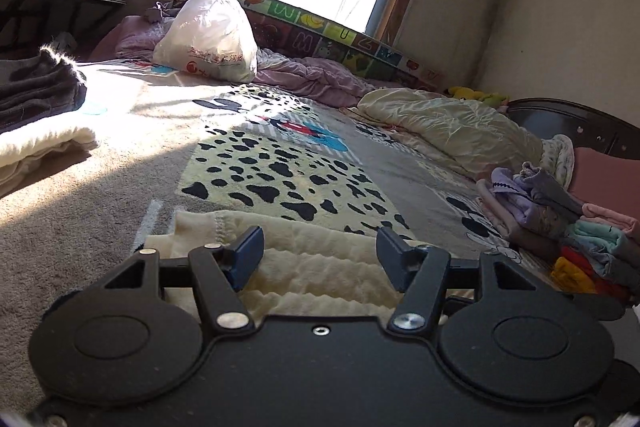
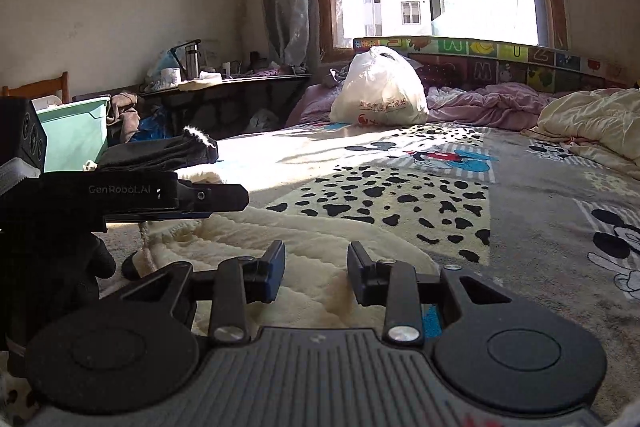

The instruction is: Fold clothes

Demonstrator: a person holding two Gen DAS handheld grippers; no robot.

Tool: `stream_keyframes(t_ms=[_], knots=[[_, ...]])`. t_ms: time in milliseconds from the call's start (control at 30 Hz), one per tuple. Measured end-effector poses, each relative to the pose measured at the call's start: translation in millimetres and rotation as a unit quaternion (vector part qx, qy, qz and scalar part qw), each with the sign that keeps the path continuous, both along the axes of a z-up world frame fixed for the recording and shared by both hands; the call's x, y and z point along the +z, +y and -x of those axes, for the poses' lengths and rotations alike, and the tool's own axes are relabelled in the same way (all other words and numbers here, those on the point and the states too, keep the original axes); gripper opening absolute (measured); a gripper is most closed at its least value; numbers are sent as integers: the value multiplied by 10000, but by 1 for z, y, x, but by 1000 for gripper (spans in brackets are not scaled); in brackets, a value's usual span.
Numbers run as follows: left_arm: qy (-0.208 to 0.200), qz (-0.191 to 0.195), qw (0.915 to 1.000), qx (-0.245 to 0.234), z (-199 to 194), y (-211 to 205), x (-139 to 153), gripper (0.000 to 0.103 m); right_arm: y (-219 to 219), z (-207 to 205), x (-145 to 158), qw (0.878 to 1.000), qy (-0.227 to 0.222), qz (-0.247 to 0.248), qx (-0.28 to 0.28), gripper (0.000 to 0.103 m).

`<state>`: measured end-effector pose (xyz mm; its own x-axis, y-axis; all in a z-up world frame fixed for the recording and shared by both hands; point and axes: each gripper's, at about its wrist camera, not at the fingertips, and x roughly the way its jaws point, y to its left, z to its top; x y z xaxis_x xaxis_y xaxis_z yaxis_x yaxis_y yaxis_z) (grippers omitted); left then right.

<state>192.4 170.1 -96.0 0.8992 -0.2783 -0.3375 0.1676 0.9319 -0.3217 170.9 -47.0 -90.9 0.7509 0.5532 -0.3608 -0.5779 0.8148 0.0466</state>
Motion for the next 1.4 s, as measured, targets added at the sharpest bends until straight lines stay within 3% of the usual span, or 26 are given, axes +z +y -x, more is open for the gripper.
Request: stream_keyframes(t_ms=[100, 233, 333, 533, 700, 833, 933, 1100, 1200, 1400], knots=[[240, -569, 9981, -73, -5, -9, -7, 61, 19, 5, -22, 9979, 85, 628, 151, 38], [397, -1656, 9854, -49, -9, -26, -21, 62, 14, 13, -30, 9990, 85, 438, 100, 37], [510, -1822, 9819, 24, -14, -29, -28, 66, 14, 13, -33, 9990, 83, 428, 107, 37], [412, -1882, 9813, 54, -8, -28, -23, 65, 14, 14, -29, 9985, 128, 534, 67, 36], [-322, -1626, 9860, 180, 10, -30, 3, 56, -2, 28, -4, 9986, -69, 516, 20, 35], [-524, -1567, 9862, 109, 5, -33, 3, 56, -11, 16, 17, 9981, -330, 511, -87, 35], [-395, -1754, 9836, 107, -4, -37, -4, 56, -4, -8, 19, 9974, -363, 616, -63, 35], [482, -1943, 9797, 25, -26, -36, -22, 58, 9, -48, -14, 9962, 283, 822, 1, 37], [526, -2081, 9767, -13, -30, -39, -27, 60, 7, -46, -28, 9970, 309, 708, -4, 37], [289, -2012, 9791, 105, -13, -39, -20, 60, 7, -46, -30, 9963, 373, 771, 33, 38]])
